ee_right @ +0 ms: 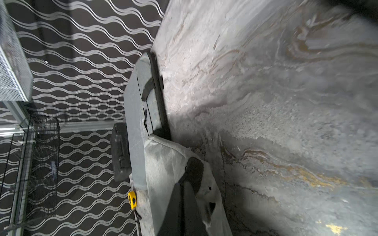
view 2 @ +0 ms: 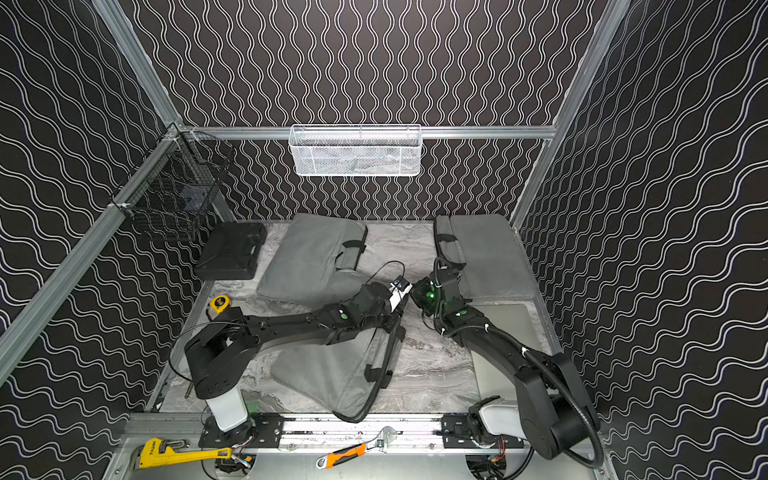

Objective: Open the zippered laptop bag and take out the laptop
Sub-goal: Unzip the zipper on the zippered laptop bag.

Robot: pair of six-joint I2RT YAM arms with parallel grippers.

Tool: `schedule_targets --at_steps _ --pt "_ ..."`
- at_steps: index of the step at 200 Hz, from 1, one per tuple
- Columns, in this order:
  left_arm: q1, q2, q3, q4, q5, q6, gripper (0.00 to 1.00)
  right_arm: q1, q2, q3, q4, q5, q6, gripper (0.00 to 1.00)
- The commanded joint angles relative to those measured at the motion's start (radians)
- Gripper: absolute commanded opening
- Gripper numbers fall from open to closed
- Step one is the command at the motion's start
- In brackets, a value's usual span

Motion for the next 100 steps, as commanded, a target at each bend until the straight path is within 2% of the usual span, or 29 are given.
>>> schedule_targets --at_steps 1,28,64,72,93,100 --pt "0.003 0.011 0.037 -0.085 0.019 0.001 0.32 0.006 -0.026 -0.008 0.054 0.084 0.043 0.00" --pt "0.030 0.008 0.061 -0.164 0.021 -0.032 0.32 0.006 -0.021 0.010 -0.002 0.060 0.035 0.00" --pt "0.043 -0.011 0.048 -0.197 -0.005 -0.055 0.32 0.001 -0.014 0.057 -0.052 0.093 -0.012 0.00" --pt "0.042 -0.017 0.044 -0.199 0.002 -0.059 0.27 0.001 -0.009 0.070 -0.062 0.098 -0.025 0.00" --pt "0.042 -0.039 0.024 -0.186 0.025 -0.062 0.00 0.001 0.009 0.091 -0.081 0.123 -0.033 0.00" --pt "0.043 -0.046 0.016 -0.178 0.036 -0.059 0.00 0.001 0.013 0.096 -0.080 0.137 -0.037 0.00"
